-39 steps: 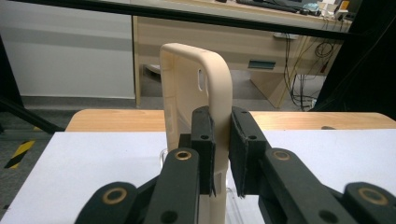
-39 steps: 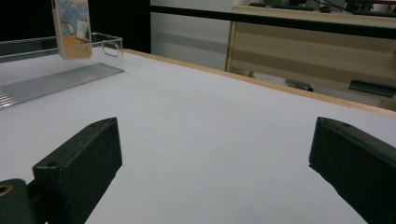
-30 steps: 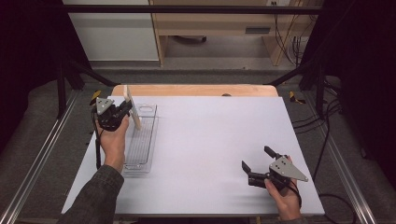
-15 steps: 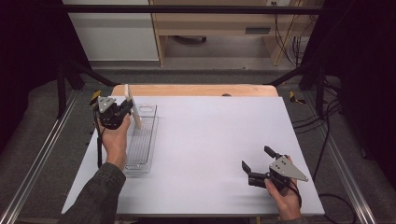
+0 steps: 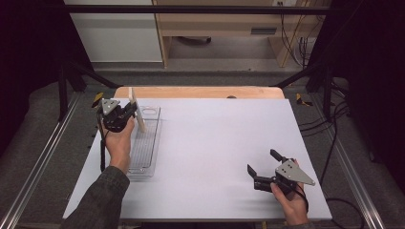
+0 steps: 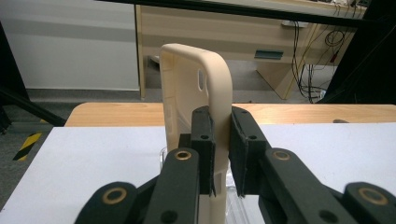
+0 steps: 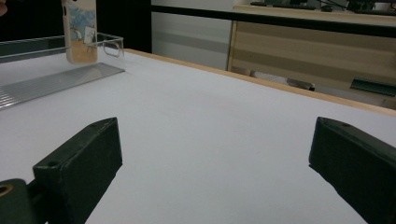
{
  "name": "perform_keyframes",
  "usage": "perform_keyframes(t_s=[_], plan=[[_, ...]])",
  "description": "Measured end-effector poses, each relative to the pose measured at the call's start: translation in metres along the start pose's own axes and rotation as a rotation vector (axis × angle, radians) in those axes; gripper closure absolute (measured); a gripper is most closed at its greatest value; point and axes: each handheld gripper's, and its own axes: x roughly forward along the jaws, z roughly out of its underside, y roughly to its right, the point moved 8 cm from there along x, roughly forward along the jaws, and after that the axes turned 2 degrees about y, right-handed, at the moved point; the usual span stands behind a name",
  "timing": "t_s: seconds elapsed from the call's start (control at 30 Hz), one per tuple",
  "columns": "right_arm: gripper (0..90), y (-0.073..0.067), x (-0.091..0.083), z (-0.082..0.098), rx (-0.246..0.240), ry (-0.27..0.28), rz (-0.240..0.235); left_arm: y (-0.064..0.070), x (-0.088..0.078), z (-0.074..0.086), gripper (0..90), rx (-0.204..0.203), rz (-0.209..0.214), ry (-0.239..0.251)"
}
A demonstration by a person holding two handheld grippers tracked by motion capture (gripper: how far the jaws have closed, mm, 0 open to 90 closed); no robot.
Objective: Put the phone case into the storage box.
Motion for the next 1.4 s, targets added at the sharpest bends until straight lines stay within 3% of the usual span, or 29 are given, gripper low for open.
perform_keyframes(t_s=[0.63, 1.0, 1.4], plan=[[2.7, 0.000, 0.001, 0.001, 0.000, -0.003, 0.001, 0.001, 0.006, 0.004, 79.9, -0.007, -0.007, -0.014], [2.7, 0.001, 0.000, 0.001, 0.002, -0.002, 0.001, 0.006, 0.010, 0.003, 79.4, -0.040, 0.000, -0.011], [2.8, 0.001, 0.001, 0.002, 0.005, -0.008, 0.000, 0.013, 0.019, 0.004, 77.7, -0.109, 0.044, 0.004]])
